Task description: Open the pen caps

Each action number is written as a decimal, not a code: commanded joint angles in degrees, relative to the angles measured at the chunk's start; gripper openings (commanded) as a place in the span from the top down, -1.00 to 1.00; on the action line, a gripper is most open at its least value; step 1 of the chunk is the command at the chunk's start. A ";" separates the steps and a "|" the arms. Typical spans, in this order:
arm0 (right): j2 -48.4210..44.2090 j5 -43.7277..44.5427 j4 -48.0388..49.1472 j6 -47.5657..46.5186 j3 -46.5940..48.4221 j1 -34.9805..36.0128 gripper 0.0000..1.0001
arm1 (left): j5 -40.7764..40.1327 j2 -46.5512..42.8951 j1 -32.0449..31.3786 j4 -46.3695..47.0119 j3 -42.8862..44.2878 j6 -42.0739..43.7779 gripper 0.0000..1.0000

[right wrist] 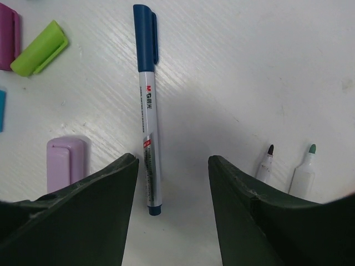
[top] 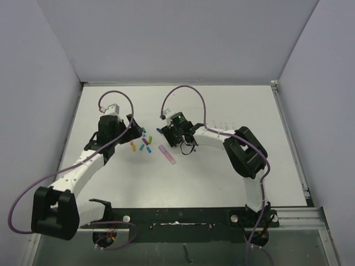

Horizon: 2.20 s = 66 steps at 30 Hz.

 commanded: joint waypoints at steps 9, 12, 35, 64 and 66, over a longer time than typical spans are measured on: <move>2.42 -1.80 0.25 0.27 3.86 0.87 -0.01 | -0.29 -13.30 0.67 2.33 -2.75 -2.28 -0.95; 3.23 -2.53 -0.56 0.66 4.02 0.89 0.06 | -0.39 -13.77 0.73 1.95 -2.68 -2.38 -0.95; -6.05 -4.26 8.55 2.89 -7.17 0.85 1.00 | 6.10 -6.29 0.02 14.23 -7.38 -8.89 -0.95; -26.05 -3.53 12.30 2.67 -18.23 5.68 1.00 | 8.90 14.96 -10.84 32.38 -0.22 -17.96 -0.37; -26.18 -3.58 12.38 2.65 -18.22 5.75 1.00 | 9.08 15.10 -10.85 33.00 -0.42 -18.42 -0.30</move>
